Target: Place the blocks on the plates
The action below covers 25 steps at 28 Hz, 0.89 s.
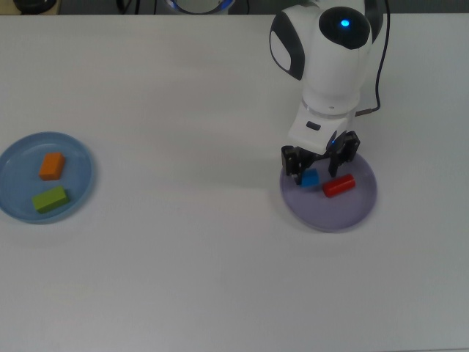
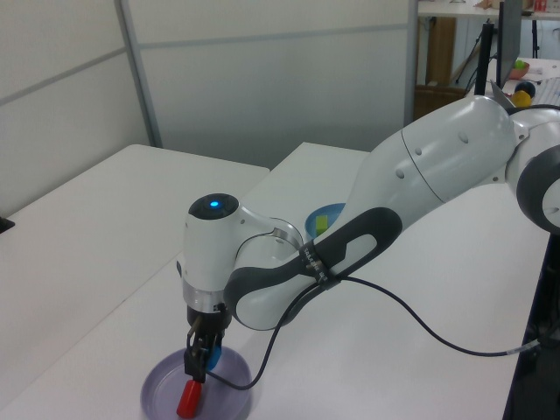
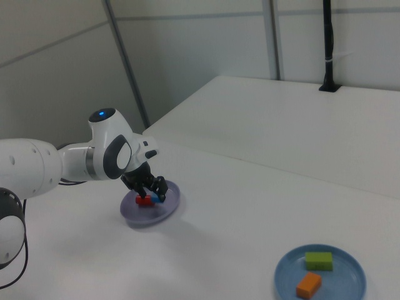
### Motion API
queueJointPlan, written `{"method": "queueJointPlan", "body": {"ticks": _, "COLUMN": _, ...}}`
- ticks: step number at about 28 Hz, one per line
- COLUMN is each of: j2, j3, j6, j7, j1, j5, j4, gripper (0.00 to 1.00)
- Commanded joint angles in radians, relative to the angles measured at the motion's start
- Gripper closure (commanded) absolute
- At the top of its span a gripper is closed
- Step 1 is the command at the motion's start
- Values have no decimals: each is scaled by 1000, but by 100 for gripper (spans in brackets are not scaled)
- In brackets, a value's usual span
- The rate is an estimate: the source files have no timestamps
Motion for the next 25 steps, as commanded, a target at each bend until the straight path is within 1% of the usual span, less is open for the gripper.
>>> {"method": "queueJointPlan", "body": {"ticks": 1, "j2": -10, "j3": -15, "j6": -15, "j7": 17, "j1": 6, "j5": 7, "j4": 9, "gripper": 7}}
{"method": "queueJointPlan", "body": {"ticks": 3, "j2": -13, "j3": -16, "j6": -27, "j7": 17, "j1": 5, "j5": 7, "j4": 10, "gripper": 6}}
{"method": "queueJointPlan", "body": {"ticks": 4, "j2": -15, "j3": -16, "j6": -36, "j7": 18, "j1": 5, "j5": 7, "j4": 9, "gripper": 3}}
{"method": "queueJointPlan", "body": {"ticks": 8, "j2": -27, "j3": -16, "j6": -55, "j7": 18, "j1": 6, "j5": 7, "j4": 7, "gripper": 2}}
{"method": "queueJointPlan", "body": {"ticks": 11, "j2": -76, "j3": -20, "j6": -113, "j7": 18, "j1": 0, "j5": 7, "j4": 6, "gripper": 0}}
{"method": "queueJointPlan", "body": {"ticks": 14, "j2": -122, "j3": -23, "j6": -197, "j7": 18, "j1": -16, "j5": 4, "j4": 6, "gripper": 0}}
{"method": "queueJointPlan", "body": {"ticks": 15, "j2": -157, "j3": -29, "j6": -271, "j7": 18, "j1": -26, "j5": 4, "j4": 7, "gripper": 0}}
{"method": "queueJointPlan", "body": {"ticks": 18, "j2": -212, "j3": -59, "j6": -395, "j7": 27, "j1": -30, "j5": 4, "j4": 7, "gripper": 0}}
{"method": "queueJointPlan", "body": {"ticks": 19, "j2": -229, "j3": -72, "j6": -432, "j7": 35, "j1": -30, "j5": 4, "j4": 7, "gripper": 0}}
{"method": "queueJointPlan", "body": {"ticks": 20, "j2": -263, "j3": -90, "j6": -499, "j7": 55, "j1": -30, "j5": 4, "j4": 7, "gripper": 0}}
{"method": "queueJointPlan", "body": {"ticks": 23, "j2": -314, "j3": -122, "j6": -584, "j7": 72, "j1": -35, "j5": 7, "j4": 4, "gripper": 0}}
{"method": "queueJointPlan", "body": {"ticks": 25, "j2": -346, "j3": -131, "j6": -632, "j7": 72, "j1": -50, "j5": 12, "j4": -5, "gripper": 0}}
